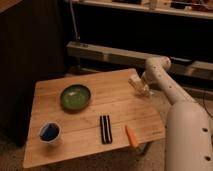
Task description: Stand the bottle upright
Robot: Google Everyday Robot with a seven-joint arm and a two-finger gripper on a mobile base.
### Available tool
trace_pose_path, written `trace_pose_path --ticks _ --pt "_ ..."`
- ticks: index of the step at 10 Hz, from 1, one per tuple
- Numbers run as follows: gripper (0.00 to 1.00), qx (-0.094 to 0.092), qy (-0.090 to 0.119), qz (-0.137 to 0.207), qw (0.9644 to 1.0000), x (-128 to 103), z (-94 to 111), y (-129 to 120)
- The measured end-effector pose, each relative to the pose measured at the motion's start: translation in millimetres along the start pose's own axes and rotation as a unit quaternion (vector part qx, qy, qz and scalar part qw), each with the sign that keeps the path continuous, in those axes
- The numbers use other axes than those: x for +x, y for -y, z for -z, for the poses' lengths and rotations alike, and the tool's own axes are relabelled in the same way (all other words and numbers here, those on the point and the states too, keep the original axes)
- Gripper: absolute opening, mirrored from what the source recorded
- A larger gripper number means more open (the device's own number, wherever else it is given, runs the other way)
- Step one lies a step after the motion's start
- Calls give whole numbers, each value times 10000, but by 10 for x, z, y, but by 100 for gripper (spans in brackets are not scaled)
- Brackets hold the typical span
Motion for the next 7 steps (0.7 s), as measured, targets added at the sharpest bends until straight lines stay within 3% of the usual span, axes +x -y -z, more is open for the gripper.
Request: trace_pose_path --ticks 3,7 --pt "80 -10 -170 -146 9997 -259 45 -126" --pt "80 59 -420 -226 9988 -403 13 -100"
